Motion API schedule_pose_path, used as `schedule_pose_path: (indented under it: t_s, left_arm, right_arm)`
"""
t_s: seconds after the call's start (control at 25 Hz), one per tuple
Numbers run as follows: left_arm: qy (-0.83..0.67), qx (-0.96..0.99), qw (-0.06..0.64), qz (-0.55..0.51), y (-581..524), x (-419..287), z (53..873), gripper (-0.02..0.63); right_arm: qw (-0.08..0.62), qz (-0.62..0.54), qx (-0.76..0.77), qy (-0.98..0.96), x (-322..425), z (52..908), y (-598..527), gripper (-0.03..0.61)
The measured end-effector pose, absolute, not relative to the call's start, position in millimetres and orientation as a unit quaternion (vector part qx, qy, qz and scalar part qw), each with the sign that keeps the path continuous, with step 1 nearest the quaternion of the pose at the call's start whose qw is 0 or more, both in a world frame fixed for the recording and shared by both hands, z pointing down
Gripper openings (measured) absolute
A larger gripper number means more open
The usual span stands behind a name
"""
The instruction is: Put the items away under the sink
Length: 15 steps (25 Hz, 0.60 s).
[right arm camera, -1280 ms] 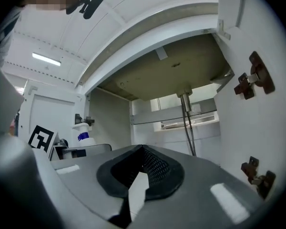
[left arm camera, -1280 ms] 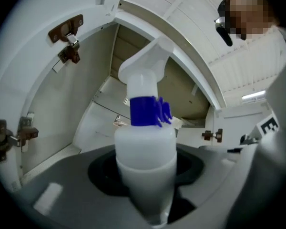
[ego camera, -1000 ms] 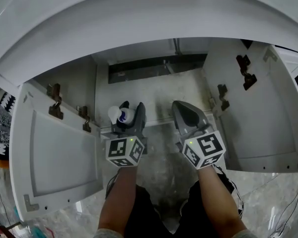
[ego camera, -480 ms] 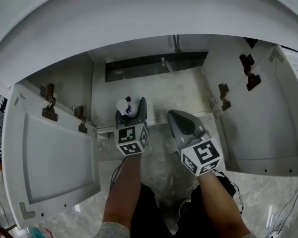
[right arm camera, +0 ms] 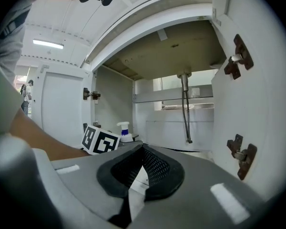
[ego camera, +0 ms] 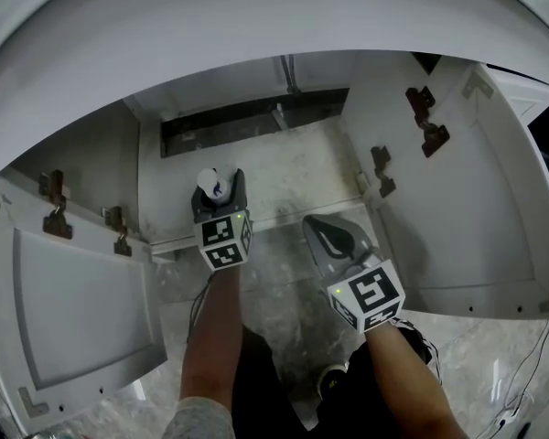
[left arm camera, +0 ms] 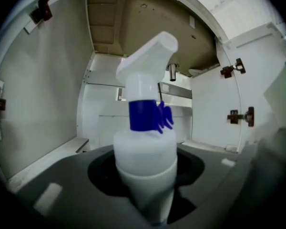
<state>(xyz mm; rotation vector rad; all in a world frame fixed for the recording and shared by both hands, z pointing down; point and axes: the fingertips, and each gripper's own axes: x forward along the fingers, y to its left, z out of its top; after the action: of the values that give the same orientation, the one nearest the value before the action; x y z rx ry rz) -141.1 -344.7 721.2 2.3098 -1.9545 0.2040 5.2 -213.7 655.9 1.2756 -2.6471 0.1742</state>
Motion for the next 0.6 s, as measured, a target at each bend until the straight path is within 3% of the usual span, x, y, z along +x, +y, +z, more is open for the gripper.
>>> schedule_pose_path:
  t_s: [0.32, 0.6]
  left_arm:
    - [-0.625, 0.775, 0.036, 0.082, -346, -127, 721, 0.227]
    - [-0.599, 0.794, 0.023, 0.102, -336, -120, 717, 0.360]
  right_arm:
    - [0.079, 0.061, 0.432, -0.896, 7, 644, -212, -0.002]
    - [0.069, 0.054, 0.419, -0.904, -8, 639, -212, -0.002]
